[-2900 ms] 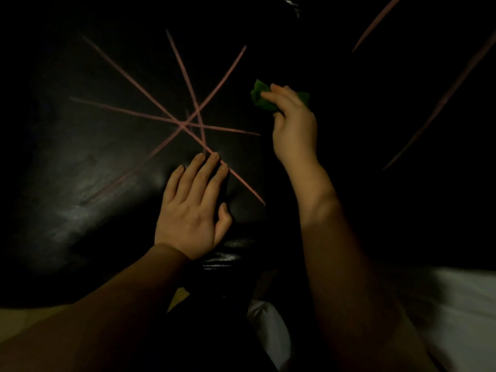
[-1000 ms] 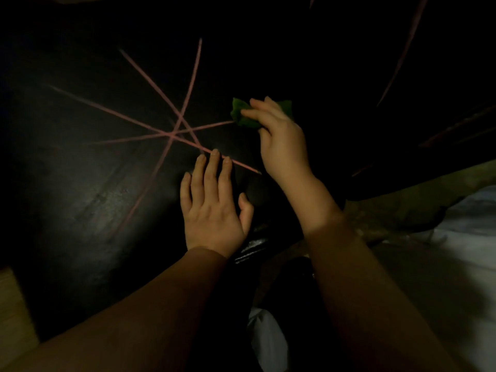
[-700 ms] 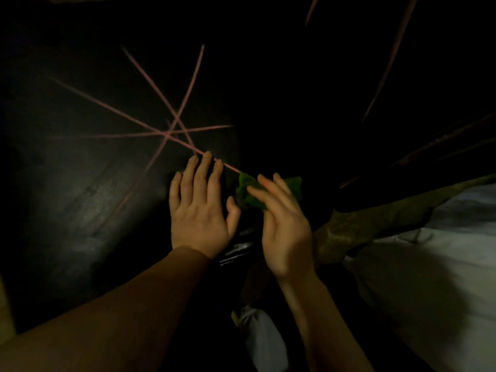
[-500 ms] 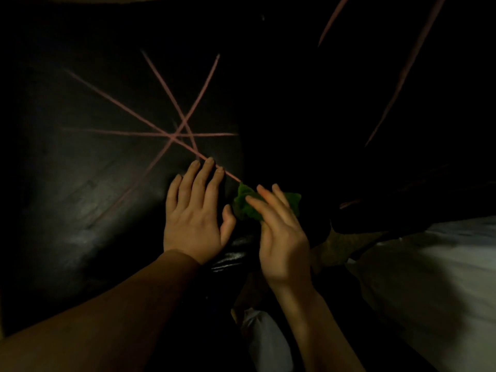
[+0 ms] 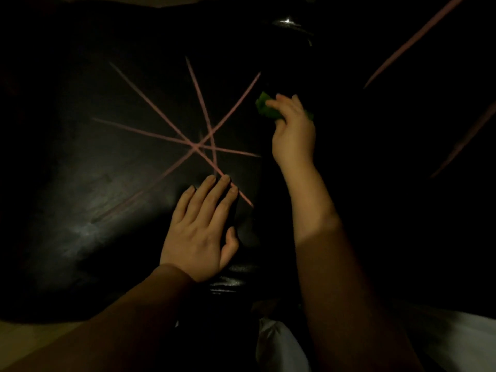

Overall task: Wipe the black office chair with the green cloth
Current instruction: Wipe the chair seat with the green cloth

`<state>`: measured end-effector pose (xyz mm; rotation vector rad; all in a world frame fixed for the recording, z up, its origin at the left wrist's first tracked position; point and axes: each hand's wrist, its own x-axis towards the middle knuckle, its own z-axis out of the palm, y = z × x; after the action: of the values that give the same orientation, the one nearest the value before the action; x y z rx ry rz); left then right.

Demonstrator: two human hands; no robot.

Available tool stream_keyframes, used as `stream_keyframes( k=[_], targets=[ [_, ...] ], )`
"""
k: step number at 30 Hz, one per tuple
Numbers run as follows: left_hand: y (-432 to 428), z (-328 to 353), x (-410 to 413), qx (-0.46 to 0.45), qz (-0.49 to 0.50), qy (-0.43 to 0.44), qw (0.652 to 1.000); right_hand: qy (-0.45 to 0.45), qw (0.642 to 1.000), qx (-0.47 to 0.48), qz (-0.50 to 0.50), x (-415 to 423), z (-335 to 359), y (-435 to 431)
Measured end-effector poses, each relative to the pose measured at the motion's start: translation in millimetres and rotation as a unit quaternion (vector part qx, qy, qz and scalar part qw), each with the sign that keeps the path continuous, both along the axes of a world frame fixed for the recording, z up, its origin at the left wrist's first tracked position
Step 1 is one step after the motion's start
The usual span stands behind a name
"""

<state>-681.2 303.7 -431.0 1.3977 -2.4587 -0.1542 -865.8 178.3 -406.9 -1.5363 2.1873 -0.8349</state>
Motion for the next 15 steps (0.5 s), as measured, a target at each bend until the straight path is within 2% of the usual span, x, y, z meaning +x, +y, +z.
stream_keyframes(
  k=[4, 8, 15],
  targets=[
    [-1, -1, 1, 0.005, -0.005, 0.007, 1.000, -0.051, 0.998, -0.008, -0.029, -9, -3, -65],
    [-1, -2, 0, 0.011, -0.002, 0.010, 1.000, -0.052, 0.998, -0.010, -0.022, -17, -1, -102],
    [0, -2, -1, 0.007, -0.001, 0.011, 1.000, -0.076, 0.996, -0.034, -0.009, -21, 0, -105]
  ],
)
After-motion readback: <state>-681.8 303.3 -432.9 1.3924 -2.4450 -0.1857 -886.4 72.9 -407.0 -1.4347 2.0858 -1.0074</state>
